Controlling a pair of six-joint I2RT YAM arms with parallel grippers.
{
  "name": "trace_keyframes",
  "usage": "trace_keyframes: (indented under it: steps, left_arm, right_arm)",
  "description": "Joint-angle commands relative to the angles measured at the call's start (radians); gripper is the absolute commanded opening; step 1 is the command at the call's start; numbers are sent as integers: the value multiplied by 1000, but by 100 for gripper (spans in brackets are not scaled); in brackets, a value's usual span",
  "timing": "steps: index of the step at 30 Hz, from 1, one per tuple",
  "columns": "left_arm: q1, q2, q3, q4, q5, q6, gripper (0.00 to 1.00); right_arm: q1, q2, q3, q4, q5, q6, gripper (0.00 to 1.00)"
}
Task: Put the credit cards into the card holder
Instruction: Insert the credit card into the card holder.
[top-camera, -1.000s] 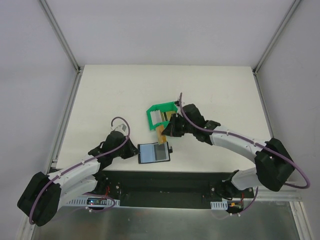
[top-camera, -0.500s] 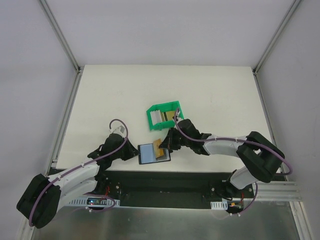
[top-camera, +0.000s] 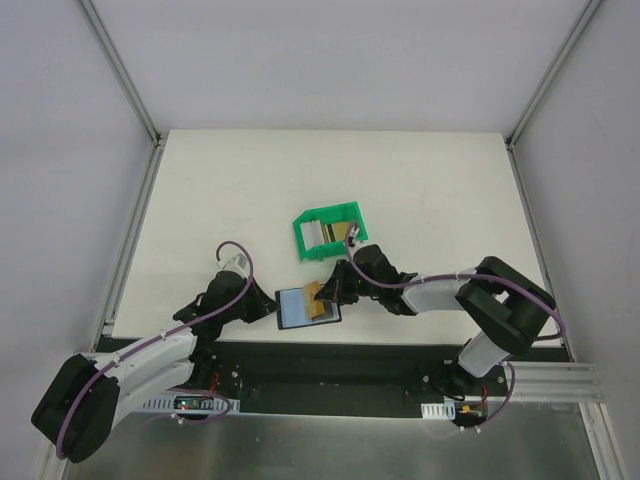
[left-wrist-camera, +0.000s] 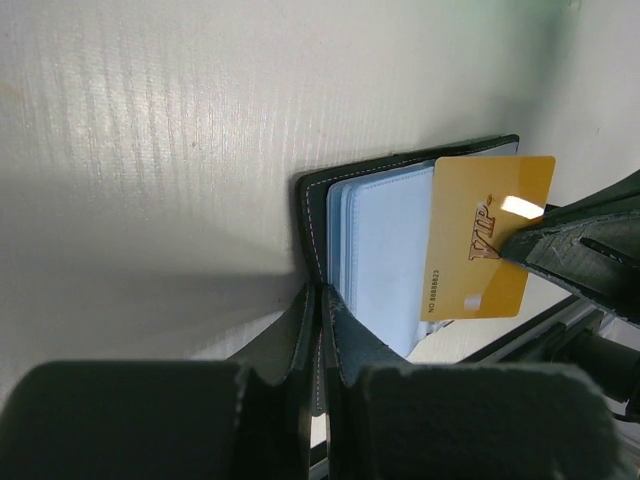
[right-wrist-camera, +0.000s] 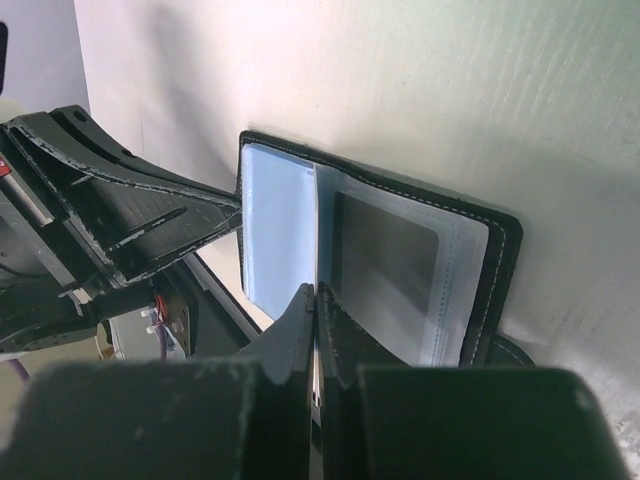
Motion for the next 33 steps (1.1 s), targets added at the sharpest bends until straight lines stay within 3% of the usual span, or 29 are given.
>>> trace_keyframes:
  steps: [1,14,33]
  left_arm:
    - [7,-1,-22,-37,-15,3,0]
    - [7,-7,-8,-44,-18,8,0]
    - [7,8,11,-50,-20,12,0]
  right_arm:
    - [4,44,-23,134,-38,39,0]
    - [8,37,-93,143,9,76,0]
    - [47,119,-32,182,40,138,0]
